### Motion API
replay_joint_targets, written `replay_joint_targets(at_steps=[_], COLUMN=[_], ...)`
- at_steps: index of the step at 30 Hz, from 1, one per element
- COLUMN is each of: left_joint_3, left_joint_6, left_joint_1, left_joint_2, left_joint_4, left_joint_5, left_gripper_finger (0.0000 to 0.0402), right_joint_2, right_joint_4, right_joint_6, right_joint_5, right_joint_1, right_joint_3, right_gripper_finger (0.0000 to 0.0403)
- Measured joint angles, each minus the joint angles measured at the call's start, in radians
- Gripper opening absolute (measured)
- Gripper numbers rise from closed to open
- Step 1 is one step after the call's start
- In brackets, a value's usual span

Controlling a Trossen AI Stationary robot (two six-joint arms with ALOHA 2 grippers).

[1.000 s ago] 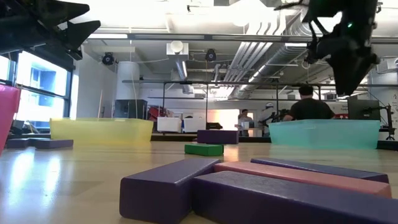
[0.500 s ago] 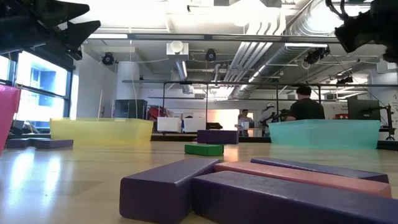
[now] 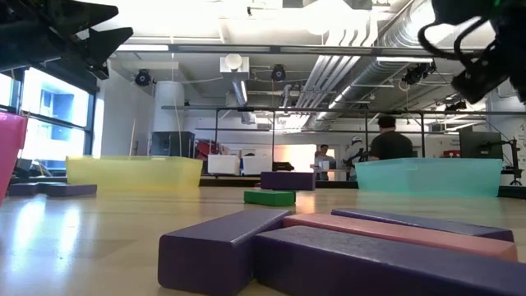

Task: Sort blocks
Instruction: Put the pink wooden block into the pink bin

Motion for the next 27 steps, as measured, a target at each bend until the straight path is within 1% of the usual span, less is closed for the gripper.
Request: replay_joint_targets(at_steps=[3, 8, 15, 21, 27], left_joint_3=[0.0, 0.0, 0.0, 0.0, 0.0], left_joint_6=[0.0, 0.0, 0.0, -0.001, -0.008], left_joint_1=[0.0, 0.0, 0.0, 0.0, 0.0], left_joint_2=[0.0, 0.0, 0.0, 0.0, 0.0], left_joint_4=[0.0, 0.0, -0.007, -0.007, 0.001], left_joint_5=[0.0, 0.0, 0.0, 0.0, 0.0], left_gripper_finger=[0.0191, 0.0191, 0.0191, 0.0191, 0.0191], right_joint_2=[0.034, 0.055, 0.055, 0.055, 0.051], right_joint_4=[-0.053, -0.134, -0.138, -0.138, -0.138], right_joint_6=[-0.039, -0.074, -0.157, -0.215, -0.218], right_joint_5=[0.016, 0.105, 0.2, 0.211, 0.22], right_joint_1=[-0.019, -0.068, -0.155, -0.184, -0.143], right_joint_3=[0.0, 0.0, 0.0, 0.0, -0.001], right_gripper_finger=[0.0181, 0.0181, 0.0181, 0.0181, 0.0181])
